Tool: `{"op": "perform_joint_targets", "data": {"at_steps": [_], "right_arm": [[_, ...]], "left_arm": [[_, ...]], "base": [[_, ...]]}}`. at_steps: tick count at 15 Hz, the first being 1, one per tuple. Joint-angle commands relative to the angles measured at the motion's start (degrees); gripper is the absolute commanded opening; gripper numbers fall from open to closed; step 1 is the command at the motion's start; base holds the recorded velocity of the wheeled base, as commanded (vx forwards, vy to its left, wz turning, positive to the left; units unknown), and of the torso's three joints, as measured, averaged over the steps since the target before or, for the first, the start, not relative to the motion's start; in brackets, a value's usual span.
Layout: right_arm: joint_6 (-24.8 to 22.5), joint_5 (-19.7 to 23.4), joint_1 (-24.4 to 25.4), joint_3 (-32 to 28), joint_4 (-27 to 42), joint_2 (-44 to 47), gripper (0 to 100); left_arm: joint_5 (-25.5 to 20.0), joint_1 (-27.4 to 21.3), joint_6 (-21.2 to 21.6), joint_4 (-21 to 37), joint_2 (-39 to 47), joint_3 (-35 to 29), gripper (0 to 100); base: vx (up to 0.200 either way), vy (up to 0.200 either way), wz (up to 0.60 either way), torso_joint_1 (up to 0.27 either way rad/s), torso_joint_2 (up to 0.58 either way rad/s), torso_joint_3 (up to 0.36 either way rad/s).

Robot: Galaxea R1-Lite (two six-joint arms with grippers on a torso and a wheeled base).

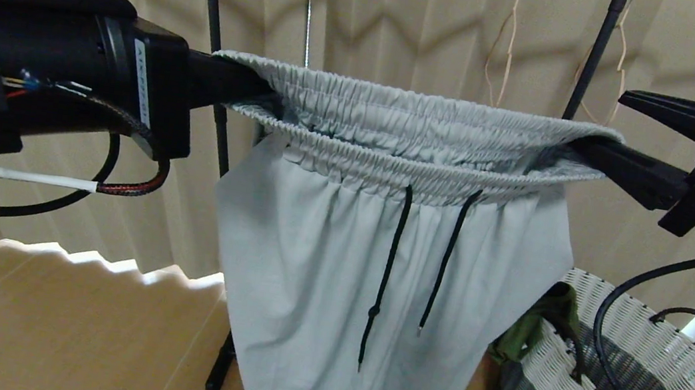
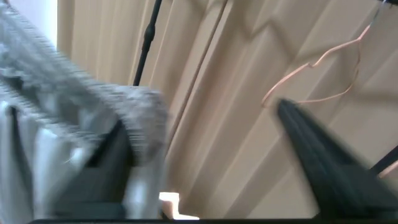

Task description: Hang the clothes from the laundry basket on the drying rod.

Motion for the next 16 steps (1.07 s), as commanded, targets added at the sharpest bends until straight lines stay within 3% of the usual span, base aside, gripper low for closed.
{"op": "perform_joint_targets", "data": {"at_steps": [1,4,12,14,16], "right_arm": [[0.0,0.2,0.0,1.6,-0.5,-0.6,100],[0.1,2.1,1.2,6.7,-0.6,-4.9,100],[0.1,3.5,2.3,10.5,-0.4,-9.0,100],[-0.3,0.8,0.7,12.5,0.7,-9.4,100],[-1.8,-4.5,-3.7,15.6,2.8,-10.3,100]], "left_arm": [[1.4,0.1,0.0,0.1,0.2,0.4,0],[10.3,0.1,0.1,-0.3,2.4,0.7,0],[11.0,8.0,-0.2,-2.0,3.2,1.0,0],[11.0,9.3,-0.1,-1.9,0.3,3.7,0],[11.0,10.2,-0.1,-1.9,-5.4,8.3,0]], "base": [[0.0,0.0,0.0,0.0,0.0,0.0],[0.0,0.0,0.0,0.0,0.0,0.0],[0.0,0.0,0.0,0.0,0.0,0.0],[0.0,0.0,0.0,0.0,0.0,0.0],[0.0,0.0,0.0,0.0,0.0,0.0]]}}
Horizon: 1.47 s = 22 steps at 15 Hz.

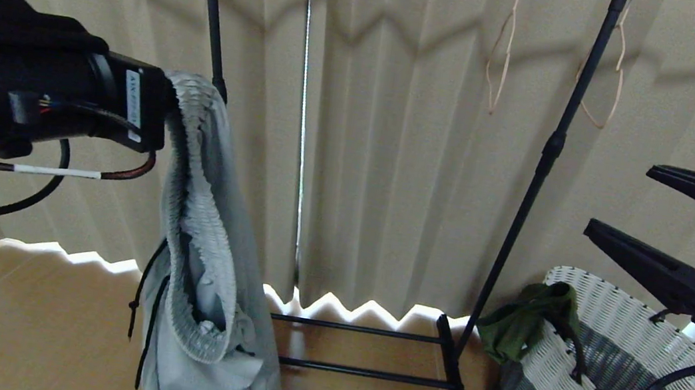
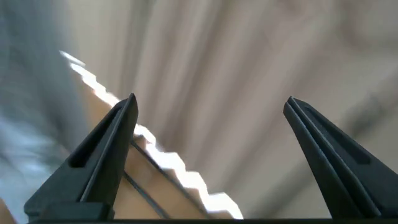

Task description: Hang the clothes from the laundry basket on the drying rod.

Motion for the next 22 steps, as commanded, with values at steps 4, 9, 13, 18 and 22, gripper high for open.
{"op": "perform_joint_targets", "data": {"at_steps": [4,9,13,18,22], "right_arm": [[-1.4,-7.9,-8.4,4.7,0.9,-1.0,100],[-3.2,-9.4,-12.2,13.7,-13.9,-1.4,100],[-2.7,-14.5,-12.4,19.0,-22.4,-0.9,100],[-1.8,-15.1,-14.1,24.3,-22.8,-2.2,100],[-1.7,-15.2,-14.5,27.6,-22.6,-5.9,100]], "left_arm": [[-0.4,9.4,0.3,-0.2,-21.9,20.0,0],[-1.2,14.2,-0.2,-4.3,-36.6,36.3,0],[-1.2,14.0,-2.6,-4.5,-40.7,40.3,0],[-3.4,14.0,-4.5,-4.5,-42.0,40.1,0],[-3.5,13.9,-3.9,-4.5,-42.0,41.0,0]], "base": [[0.0,0.0,0.0,0.0,0.0,0.0],[0.0,0.0,0.0,0.0,0.0,0.0],[0.0,0.0,0.0,0.0,0.0,0.0],[0.0,0.0,0.0,0.0,0.0,0.0],[0.0,0.0,0.0,0.0,0.0,0.0]]}}
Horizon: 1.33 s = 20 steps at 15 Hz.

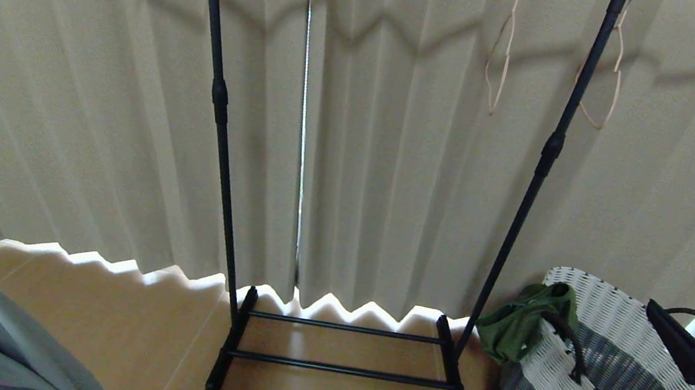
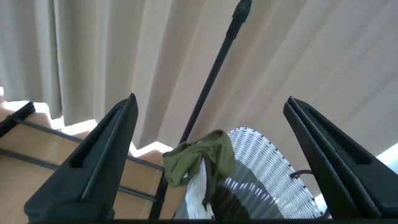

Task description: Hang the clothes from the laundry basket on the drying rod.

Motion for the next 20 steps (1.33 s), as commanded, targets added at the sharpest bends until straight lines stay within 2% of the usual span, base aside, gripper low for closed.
{"op": "perform_joint_targets", "data": {"at_steps": [1,3,9,13,16,20], "right_arm": [[0.1,0.0,-0.7,0.7,0.0,-3.0,100],[2.1,-0.2,-2.0,0.8,0.7,-5.3,100],[2.4,0.0,-2.6,1.3,0.7,-5.3,100],[6.7,0.0,-2.6,1.1,0.8,-4.7,100],[7.2,0.0,-2.6,0.9,1.5,-4.3,100],[7.6,0.1,-2.6,1.0,1.6,-3.9,100]], "left_arm": [[0.0,0.0,0.1,0.0,0.2,0.2,0],[0.0,0.0,0.9,0.0,0.0,0.3,0],[-0.2,-0.6,1.5,-0.2,1.7,2.9,0],[-0.5,-1.0,1.7,-5.9,3.8,4.5,0],[-0.4,-1.0,4.3,-6.8,4.3,5.2,0],[-0.4,-1.0,4.3,-7.8,4.7,4.8,0]], "base": [[0.0,0.0,0.0,0.0,0.0,0.0],[0.0,0.0,0.0,0.0,0.0,0.0],[0.0,0.0,0.0,0.0,0.0,0.0],[0.0,0.0,0.0,0.0,0.0,0.0],[0.0,0.0,0.0,0.017,-0.16,-0.222],[0.0,0.0,0.0,0.066,-0.46,-0.344]]}}
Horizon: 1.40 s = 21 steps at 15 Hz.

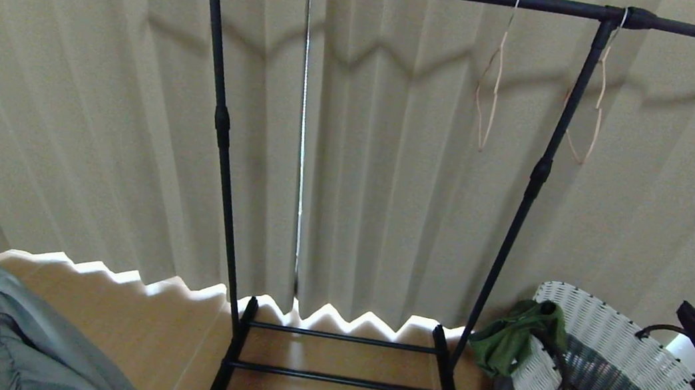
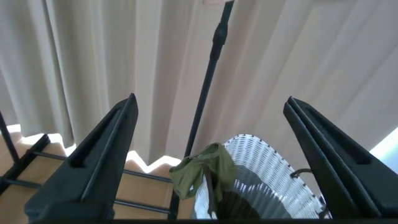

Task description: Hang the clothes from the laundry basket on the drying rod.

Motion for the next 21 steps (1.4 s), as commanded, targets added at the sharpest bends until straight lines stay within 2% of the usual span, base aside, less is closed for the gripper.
{"op": "perform_joint_targets", "data": {"at_steps": [1,11,21], "right_arm": [[0.0,0.0,0.0,0.0,0.0,0.4,100],[0.0,0.0,0.0,0.1,0.0,0.3,100],[0.1,0.1,0.0,1.1,0.0,0.3,100]], "left_arm": [[0.0,0.0,0.0,-1.3,0.8,0.3,0],[-0.1,-0.1,-0.4,-2.8,2.5,0.1,0],[-0.1,-0.3,-0.3,-2.8,4.4,1.3,0]], "base": [[0.0,0.0,0.0,0.11,-0.45,-0.354],[0.0,0.0,0.0,0.148,-0.46,-0.325],[0.0,0.0,0.0,0.213,-0.53,-0.317]]}}
